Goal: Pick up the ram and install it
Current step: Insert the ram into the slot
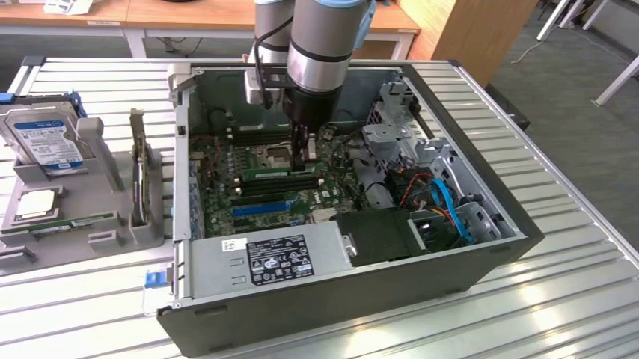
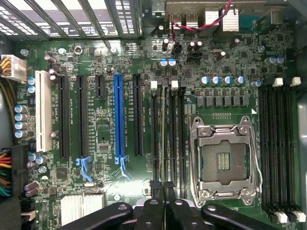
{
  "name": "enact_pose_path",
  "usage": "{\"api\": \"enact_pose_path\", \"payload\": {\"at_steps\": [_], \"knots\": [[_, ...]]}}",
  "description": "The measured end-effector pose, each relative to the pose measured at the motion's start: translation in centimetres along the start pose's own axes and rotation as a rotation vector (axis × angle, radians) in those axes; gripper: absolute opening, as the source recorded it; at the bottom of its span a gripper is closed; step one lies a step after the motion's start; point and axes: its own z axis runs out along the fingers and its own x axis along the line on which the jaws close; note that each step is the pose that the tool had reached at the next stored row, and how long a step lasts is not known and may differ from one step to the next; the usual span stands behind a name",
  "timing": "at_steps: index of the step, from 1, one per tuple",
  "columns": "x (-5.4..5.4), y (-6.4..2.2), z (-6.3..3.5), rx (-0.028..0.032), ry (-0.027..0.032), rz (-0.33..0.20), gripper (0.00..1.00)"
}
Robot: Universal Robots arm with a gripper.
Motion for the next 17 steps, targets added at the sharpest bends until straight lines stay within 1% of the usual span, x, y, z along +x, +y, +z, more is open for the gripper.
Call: {"api": "enact_pose_path", "payload": {"at_steps": [3,10,17], "knots": [[0.01,0.00,0.19,0.0003,-0.0001,0.001,0.11],[0.01,0.01,0.21,0.0002,0.0001,0.000,0.11],[0.01,0.01,0.21,-0.0005,0.0009,-0.028,0.11]]}}
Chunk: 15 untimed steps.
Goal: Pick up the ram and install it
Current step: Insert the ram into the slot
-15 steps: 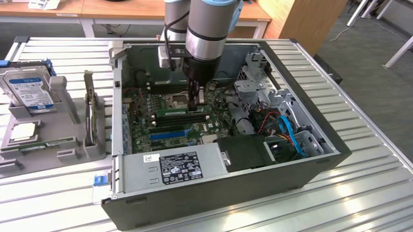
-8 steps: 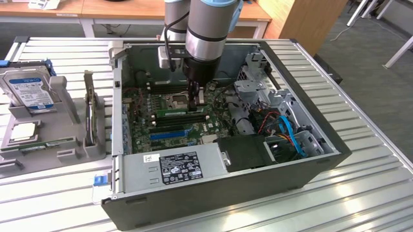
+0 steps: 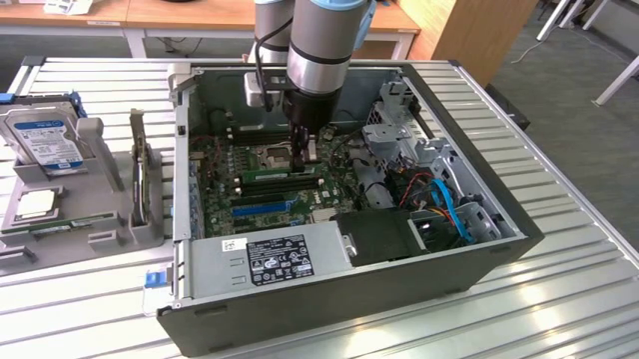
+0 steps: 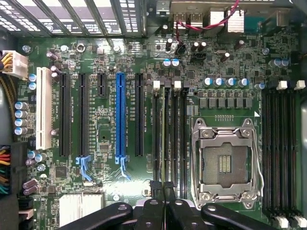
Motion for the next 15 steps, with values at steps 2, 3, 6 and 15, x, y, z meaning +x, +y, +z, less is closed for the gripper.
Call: {"api": "enact_pose_path", "payload": {"at_steps": [2,3,6,15], "knots": [[0.00,0.00,0.00,-0.0001,0.0000,-0.002,0.11],[0.00,0.00,0.00,0.0000,0.0000,-0.002,0.11],[0.00,0.02,0.00,0.0000,0.0000,-0.002,0.11],[0.00,0.11,0.15,0.0007,-0.0003,-0.002,0.11]]}}
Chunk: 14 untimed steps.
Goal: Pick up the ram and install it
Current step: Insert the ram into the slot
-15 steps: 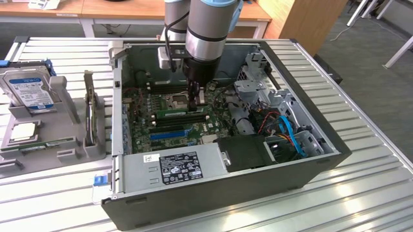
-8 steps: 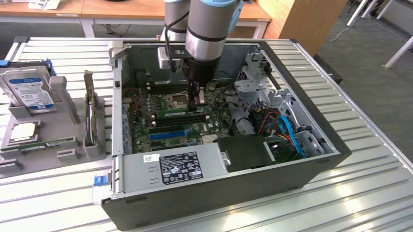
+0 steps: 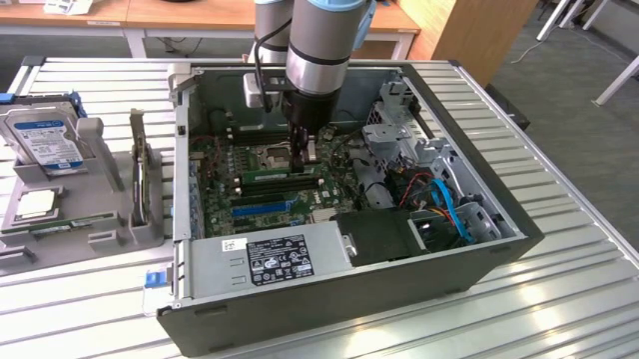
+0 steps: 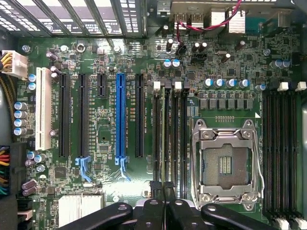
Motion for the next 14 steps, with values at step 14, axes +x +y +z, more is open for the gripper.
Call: {"api": "enact_pose_path", "payload": {"at_steps": [14], "knots": [[0.11,-0.01,0.35,-0.0001,0.0004,0.000,0.11]]}}
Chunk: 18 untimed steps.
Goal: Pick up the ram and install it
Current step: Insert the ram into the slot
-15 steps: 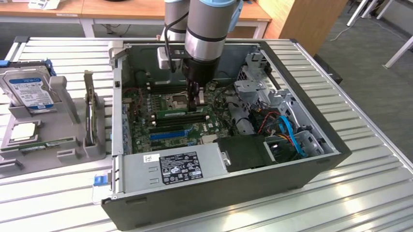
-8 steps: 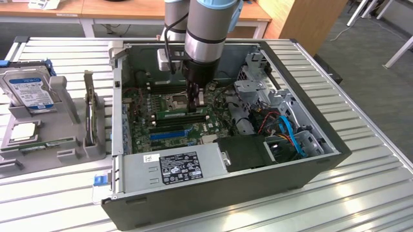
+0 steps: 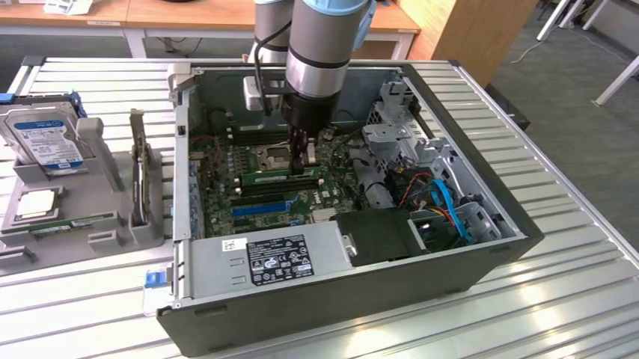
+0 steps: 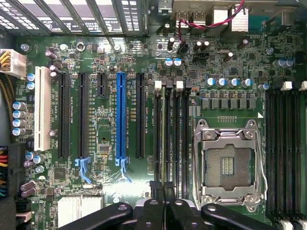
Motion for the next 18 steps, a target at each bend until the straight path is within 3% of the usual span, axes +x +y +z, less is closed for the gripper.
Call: {"api": "enact_pose_path", "payload": {"at_steps": [18], "knots": [[0.14,-0.01,0.39,0.0001,-0.0001,0.000,0.11]]}}
